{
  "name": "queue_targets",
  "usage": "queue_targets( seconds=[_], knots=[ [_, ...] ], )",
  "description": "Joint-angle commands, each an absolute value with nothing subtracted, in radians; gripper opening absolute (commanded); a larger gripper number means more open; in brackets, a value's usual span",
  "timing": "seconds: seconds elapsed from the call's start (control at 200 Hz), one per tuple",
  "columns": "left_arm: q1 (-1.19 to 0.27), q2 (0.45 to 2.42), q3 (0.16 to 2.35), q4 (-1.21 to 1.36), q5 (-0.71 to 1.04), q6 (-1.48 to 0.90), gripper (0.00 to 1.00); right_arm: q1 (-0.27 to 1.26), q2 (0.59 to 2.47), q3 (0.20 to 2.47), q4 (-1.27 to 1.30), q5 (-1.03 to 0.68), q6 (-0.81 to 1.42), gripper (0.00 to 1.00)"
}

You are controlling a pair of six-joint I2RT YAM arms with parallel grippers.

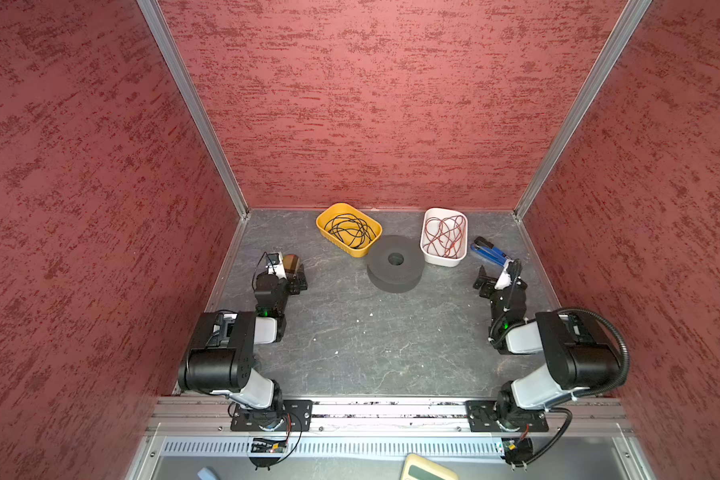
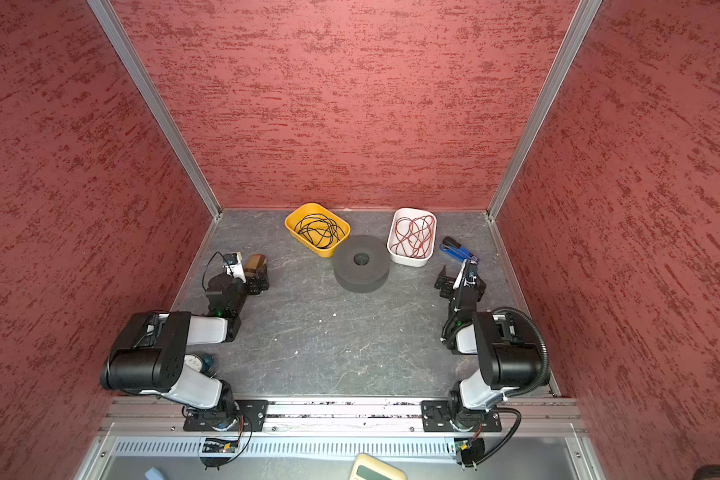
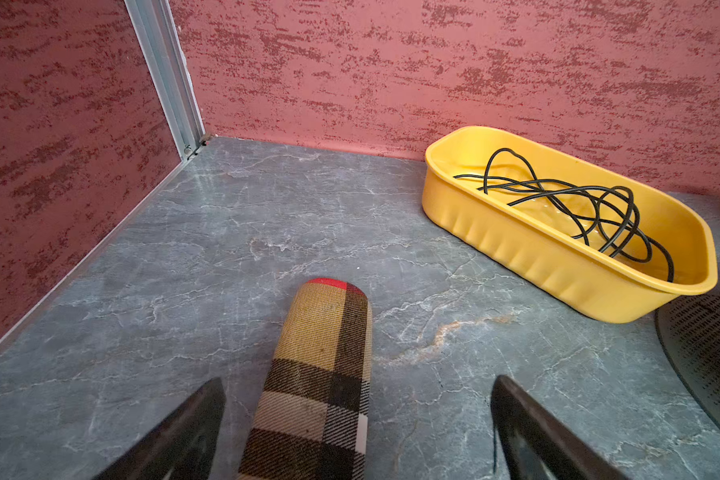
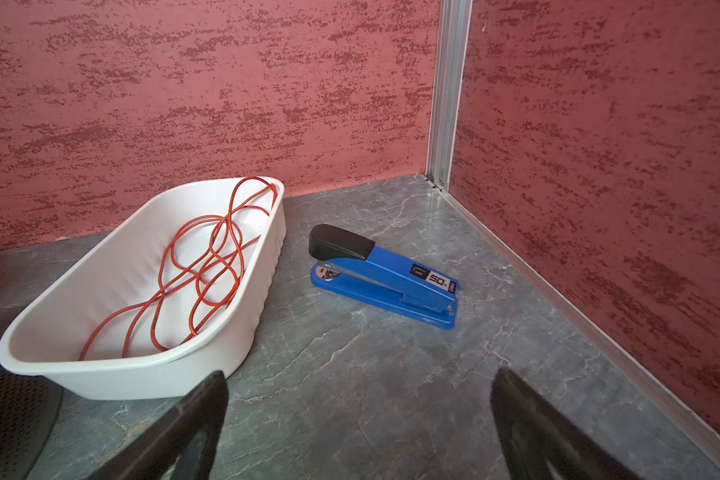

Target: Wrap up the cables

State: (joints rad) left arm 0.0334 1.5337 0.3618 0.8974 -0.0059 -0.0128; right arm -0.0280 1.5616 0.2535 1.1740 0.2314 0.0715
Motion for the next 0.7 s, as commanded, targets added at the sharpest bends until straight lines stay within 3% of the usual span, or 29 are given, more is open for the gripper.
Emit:
queue_targets(
  seconds=[0.0, 0.1, 0.25, 0.426, 0.696],
  knots=[
    [0.029, 1.536, 0.373, 0.905, -0.013, -0.011, 0.99, -0.029, 1.551, 0.267, 1.186, 0.204, 0.057, 0.99],
    [0.030, 1.536, 0.376, 0.901, -0.015, -0.011, 0.99, -0.030, 1.550, 0.275, 1.171, 0.113, 0.023, 0.99],
    [0.029, 1.536, 0.374, 0.903, -0.017, -0.010, 0.99, -0.029, 1.551, 0.275, 1.172, 0.110, 0.023, 0.99],
    [0.032, 1.536, 0.374, 0.904, -0.012, -0.013, 0.99, -0.030, 1.550, 0.263, 1.193, 0.227, 0.066, 0.99],
    [0.038, 1.535, 0.373, 0.907, 0.000, -0.016, 0.99, -0.030, 1.551, 0.262, 1.193, 0.230, 0.066, 0.99]
  ],
)
